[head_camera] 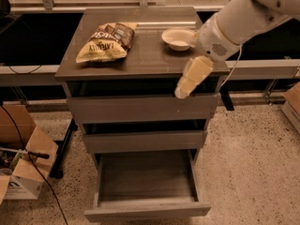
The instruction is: Place brown chip bag into bottom drawer
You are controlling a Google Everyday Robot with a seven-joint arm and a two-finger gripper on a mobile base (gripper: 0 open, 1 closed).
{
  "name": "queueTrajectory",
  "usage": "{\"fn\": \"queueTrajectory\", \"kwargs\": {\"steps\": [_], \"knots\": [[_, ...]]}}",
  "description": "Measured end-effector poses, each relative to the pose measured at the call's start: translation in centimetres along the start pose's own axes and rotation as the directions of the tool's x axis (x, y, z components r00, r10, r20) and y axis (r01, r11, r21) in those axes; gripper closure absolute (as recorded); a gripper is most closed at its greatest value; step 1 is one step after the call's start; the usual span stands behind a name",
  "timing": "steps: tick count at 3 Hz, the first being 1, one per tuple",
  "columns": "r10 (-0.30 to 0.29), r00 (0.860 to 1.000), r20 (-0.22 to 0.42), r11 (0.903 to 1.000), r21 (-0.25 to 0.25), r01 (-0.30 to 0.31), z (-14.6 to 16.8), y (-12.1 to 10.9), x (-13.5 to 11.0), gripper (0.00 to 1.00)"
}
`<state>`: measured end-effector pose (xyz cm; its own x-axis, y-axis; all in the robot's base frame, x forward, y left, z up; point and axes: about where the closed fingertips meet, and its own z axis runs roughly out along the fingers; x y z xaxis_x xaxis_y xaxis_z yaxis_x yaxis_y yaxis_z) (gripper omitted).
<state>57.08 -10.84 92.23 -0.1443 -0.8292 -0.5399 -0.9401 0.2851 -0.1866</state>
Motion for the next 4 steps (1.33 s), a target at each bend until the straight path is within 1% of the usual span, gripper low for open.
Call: {"fn": "queueTrajectory", "kwargs": {"steps": [1,2,3,4], "knots": [[-0.037,0.994,0.100,0.9986,0.043,0.033,4.5,-2.6,-4.3,0.00],[-0.045,0.973,0.226,0.9969,0.074,0.029,10.2,-6.7,-9.6,0.00],[-0.036,0.959,0.281,0.9969,0.077,0.015,13.5,-9.0,-12.4,0.00],[-0.011,0.948,0.318,0.9987,0.051,-0.005,17.0,-11.6,-14.5,0.00]]}}
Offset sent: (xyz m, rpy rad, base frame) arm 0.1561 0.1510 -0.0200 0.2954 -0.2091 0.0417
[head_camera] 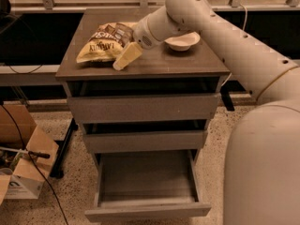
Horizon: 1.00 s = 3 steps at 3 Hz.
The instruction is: Place brown chip bag into bottom drawer
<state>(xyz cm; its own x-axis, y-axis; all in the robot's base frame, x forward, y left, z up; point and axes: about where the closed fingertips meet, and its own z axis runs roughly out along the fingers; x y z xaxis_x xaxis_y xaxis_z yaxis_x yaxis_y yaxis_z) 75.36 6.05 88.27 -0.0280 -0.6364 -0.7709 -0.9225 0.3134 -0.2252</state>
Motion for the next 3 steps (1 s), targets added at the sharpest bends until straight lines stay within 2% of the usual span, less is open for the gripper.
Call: {"fn": "queueTrajectory", "kwargs": {"steps": [1,2,3], "knots": [[0.029,0.999,0.029,0.9994,-0.021,-0.029,3.4,-2.0,-0.7,0.00],[0.038,0.998,0.045,0.9985,-0.041,-0.036,5.3,-2.5,-1.4,0.14],[0.035,0.998,0.043,0.9985,-0.045,-0.033,5.8,-2.4,-1.4,0.37]]}}
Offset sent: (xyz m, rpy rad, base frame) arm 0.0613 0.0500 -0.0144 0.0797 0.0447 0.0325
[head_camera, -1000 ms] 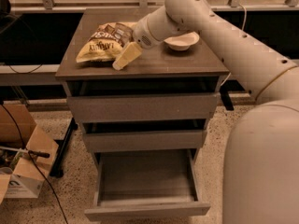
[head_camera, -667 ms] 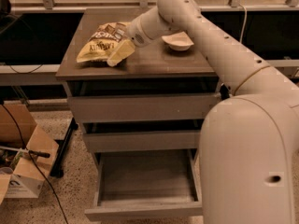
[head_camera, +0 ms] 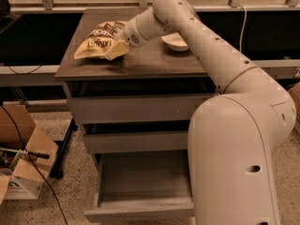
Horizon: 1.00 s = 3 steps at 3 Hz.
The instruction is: Place brown chip bag into bottom drawer
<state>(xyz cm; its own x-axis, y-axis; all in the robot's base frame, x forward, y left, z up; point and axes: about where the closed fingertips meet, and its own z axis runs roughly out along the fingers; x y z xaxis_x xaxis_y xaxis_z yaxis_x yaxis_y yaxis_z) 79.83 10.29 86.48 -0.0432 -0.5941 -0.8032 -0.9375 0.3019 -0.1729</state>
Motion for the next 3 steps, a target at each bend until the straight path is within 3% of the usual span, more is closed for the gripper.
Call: {"fn": "queueTrajectory", "kwargs": {"steps": [2,3], "knots": [[0.017,1.000,0.008,0.9995,0.028,-0.017,-2.1,1.3,1.2,0.84],[0.021,0.998,0.057,0.9991,0.034,-0.023,-4.8,3.4,1.6,1.00]]}}
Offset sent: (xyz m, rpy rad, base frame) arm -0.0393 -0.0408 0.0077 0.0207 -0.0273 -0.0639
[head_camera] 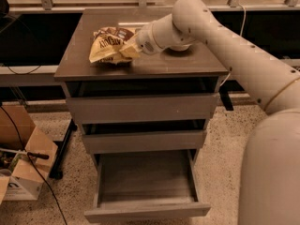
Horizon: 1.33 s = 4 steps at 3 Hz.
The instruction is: Place brown chip bag into bottom drawer
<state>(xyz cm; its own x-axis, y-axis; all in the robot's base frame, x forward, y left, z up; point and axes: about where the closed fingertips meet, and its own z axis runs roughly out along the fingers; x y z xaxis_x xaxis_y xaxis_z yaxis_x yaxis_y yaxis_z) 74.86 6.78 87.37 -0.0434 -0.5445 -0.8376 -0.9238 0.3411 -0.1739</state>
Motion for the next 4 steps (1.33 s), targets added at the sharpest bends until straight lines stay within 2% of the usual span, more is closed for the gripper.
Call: {"fn": "queueTrajectory", "kwargs": {"steps": [1,2,3,4], "knots": [[-0.014,0.997,0.078,0.9974,-0.069,0.019,-4.2,4.8,0.8,1.00],[-0.073,0.983,0.170,0.9816,-0.162,0.101,-9.1,12.0,0.1,1.00],[-0.109,0.981,0.161,0.9556,-0.255,0.148,-15.3,20.2,1.9,1.00],[-0.074,0.994,0.082,0.9636,-0.251,0.092,-23.3,24.0,6.5,1.00]]}}
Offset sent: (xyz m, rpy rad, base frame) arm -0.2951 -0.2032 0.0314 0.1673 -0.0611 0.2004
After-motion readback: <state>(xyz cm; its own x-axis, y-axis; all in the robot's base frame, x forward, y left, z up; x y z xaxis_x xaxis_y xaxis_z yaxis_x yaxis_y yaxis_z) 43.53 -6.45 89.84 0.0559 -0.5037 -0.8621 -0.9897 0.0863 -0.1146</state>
